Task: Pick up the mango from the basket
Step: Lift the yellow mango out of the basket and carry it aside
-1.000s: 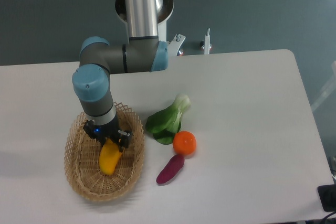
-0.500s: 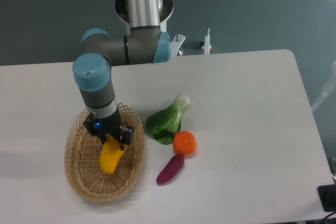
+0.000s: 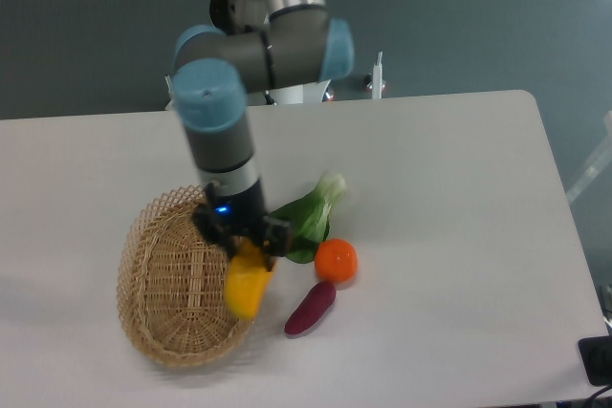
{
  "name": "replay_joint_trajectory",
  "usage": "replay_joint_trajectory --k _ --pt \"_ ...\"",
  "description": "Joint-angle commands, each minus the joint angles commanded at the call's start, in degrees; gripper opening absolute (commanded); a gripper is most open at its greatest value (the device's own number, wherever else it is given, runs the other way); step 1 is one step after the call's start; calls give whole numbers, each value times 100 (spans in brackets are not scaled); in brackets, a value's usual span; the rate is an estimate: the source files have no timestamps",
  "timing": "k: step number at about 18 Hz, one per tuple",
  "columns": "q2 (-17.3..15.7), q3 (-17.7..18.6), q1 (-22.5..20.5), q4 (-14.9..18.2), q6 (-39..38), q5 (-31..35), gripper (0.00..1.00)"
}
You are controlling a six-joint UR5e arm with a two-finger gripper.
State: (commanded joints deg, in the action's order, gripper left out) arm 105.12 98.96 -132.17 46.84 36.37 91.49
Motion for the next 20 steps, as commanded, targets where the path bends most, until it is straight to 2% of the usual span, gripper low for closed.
replay_joint_trajectory --k 3,6,10,14,20 --pt "-106 0 -492 211 641 -9 54" --pt "-115 9 -949 220 1187 -26 54" --pt "-89 44 -1802 212 2153 -166 53" --pt "-53 17 -2040 211 2427 -378 53" --pt "-18 44 -2049 211 2463 -369 53"
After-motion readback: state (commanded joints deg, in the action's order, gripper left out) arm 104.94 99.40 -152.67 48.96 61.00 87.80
